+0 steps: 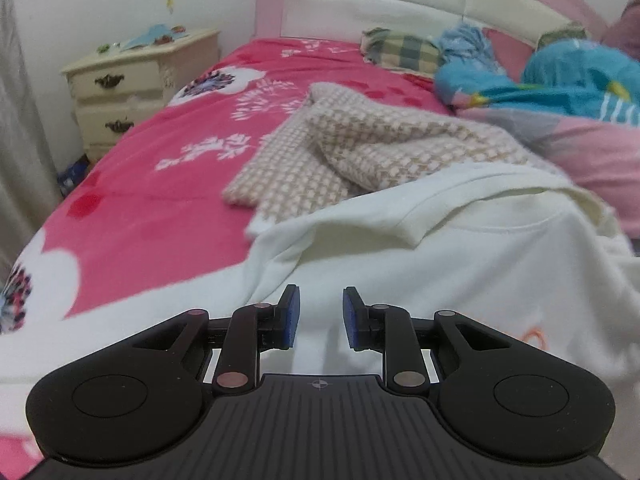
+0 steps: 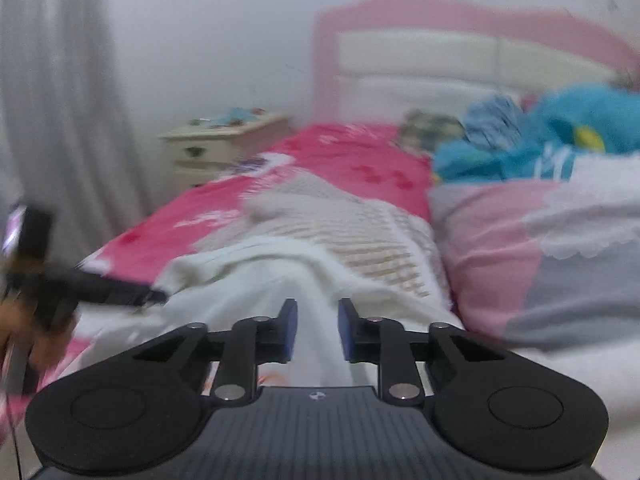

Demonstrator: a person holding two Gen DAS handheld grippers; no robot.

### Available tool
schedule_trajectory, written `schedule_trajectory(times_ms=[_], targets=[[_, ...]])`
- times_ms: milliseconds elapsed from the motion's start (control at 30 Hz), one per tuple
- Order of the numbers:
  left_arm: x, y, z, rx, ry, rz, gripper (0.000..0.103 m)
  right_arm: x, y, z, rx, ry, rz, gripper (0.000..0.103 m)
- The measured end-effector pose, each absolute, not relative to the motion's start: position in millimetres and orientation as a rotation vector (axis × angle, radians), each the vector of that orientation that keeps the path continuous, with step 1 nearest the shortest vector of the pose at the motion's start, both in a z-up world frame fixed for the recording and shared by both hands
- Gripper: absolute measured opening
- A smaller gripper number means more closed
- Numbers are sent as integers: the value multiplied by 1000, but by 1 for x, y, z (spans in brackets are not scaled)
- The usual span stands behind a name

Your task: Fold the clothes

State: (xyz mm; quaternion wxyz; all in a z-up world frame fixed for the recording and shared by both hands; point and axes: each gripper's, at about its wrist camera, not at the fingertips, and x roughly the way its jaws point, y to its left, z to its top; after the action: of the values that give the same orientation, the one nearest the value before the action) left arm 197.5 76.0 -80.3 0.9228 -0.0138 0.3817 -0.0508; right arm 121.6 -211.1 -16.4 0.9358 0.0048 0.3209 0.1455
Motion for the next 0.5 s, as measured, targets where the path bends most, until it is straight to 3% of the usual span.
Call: schedule_trajectory(times_ms=[200, 500], targets=[[224, 72, -97, -34, 774, -93, 23, 185, -223, -50, 112, 797, 254, 17], [245, 90, -87, -217, 712, -125, 23, 196, -248, -29, 209, 578, 289, 17]])
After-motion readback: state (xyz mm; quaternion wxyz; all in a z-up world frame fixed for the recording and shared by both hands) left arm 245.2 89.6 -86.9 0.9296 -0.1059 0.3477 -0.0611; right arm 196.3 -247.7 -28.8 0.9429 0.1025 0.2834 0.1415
